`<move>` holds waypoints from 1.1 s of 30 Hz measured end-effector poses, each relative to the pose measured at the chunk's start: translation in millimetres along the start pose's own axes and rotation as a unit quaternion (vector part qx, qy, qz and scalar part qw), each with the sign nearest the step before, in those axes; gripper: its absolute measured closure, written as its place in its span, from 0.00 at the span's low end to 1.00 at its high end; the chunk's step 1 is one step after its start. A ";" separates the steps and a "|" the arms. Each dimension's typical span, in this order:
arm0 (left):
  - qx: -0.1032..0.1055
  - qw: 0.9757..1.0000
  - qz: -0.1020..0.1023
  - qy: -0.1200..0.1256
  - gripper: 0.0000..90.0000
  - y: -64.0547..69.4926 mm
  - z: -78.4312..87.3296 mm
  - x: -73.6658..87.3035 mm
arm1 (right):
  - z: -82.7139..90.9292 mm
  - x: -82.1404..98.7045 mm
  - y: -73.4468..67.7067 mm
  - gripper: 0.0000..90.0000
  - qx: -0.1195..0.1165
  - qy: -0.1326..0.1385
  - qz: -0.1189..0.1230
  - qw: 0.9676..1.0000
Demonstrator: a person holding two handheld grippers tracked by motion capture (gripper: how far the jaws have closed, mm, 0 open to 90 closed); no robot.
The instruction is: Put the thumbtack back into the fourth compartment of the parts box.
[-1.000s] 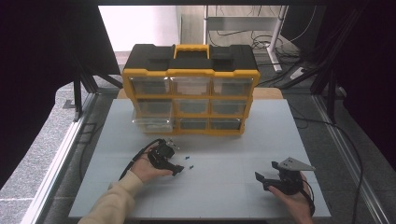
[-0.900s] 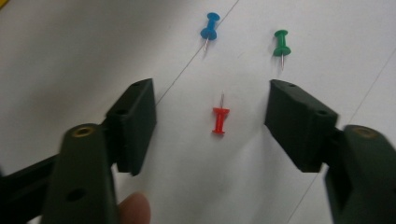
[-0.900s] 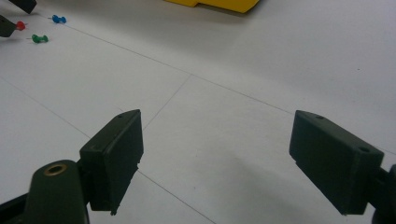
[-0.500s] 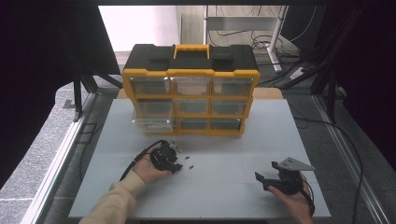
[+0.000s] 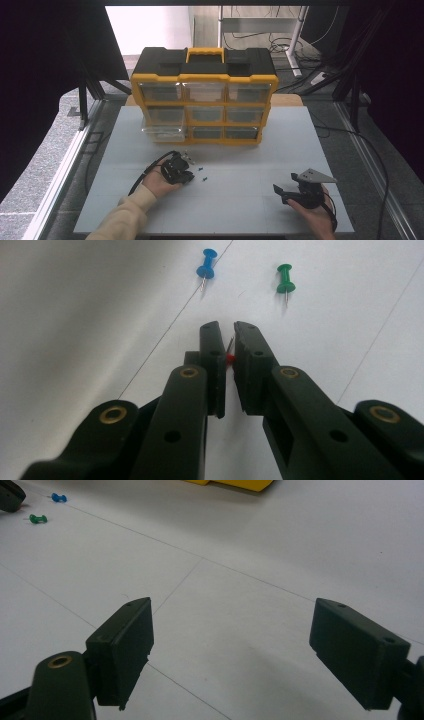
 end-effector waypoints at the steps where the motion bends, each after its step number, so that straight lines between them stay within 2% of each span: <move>1: 0.002 1.000 0.002 0.002 0.92 -0.3 0.1 0.4 | 0.0 0.0 0.0 0.20 0.000 0.000 0.000 1.000; 7: 0.010 1.000 0.016 0.018 0.92 -2.8 4.8 3.2 | 0.0 0.1 0.4 0.20 0.000 0.000 0.000 1.000; 12: 0.020 0.998 0.033 0.049 0.92 -3.6 20.7 3.4 | -0.1 -0.1 0.1 0.20 0.001 0.000 0.000 1.000; 15: 0.025 0.997 0.030 0.065 0.92 -3.5 29.7 2.9 | -0.1 -0.3 0.0 0.20 0.001 0.001 0.000 1.000; 17: 0.025 0.996 0.042 0.077 0.92 -1.6 35.6 2.5 | 0.1 -0.3 0.1 0.20 0.001 0.001 0.000 1.000; 18: 0.025 0.996 0.042 0.077 0.92 -1.6 35.6 2.5 | 0.0 -0.3 0.1 0.20 0.000 0.002 0.000 1.000; 23: 0.027 0.992 0.055 0.114 0.92 -1.1 56.4 0.0 | 0.2 -0.6 0.0 0.20 0.001 0.003 0.000 1.000; 27: 0.030 0.988 0.056 0.138 0.92 -1.6 70.8 -2.3 | 0.1 -0.6 -0.1 0.20 0.001 0.002 0.001 1.000; 28: 0.030 0.988 0.056 0.138 0.92 -1.6 70.8 -2.3 | 0.1 -0.6 -0.1 0.20 0.001 0.002 0.001 1.000; 33: 0.031 0.984 0.058 0.168 0.92 -4.1 93.9 -7.2 | 0.1 -0.8 -0.2 0.20 0.002 0.003 0.001 1.000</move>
Point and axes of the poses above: each handheld gripper's, and its own axes: z roughly backward along the jaws, x roughly out of its underside, y roughly to its right, the point moved 5 cm from there along -z, roughly forward along the jaws, and after that the axes turned 9 degrees about -x, right-handed, at the moved point
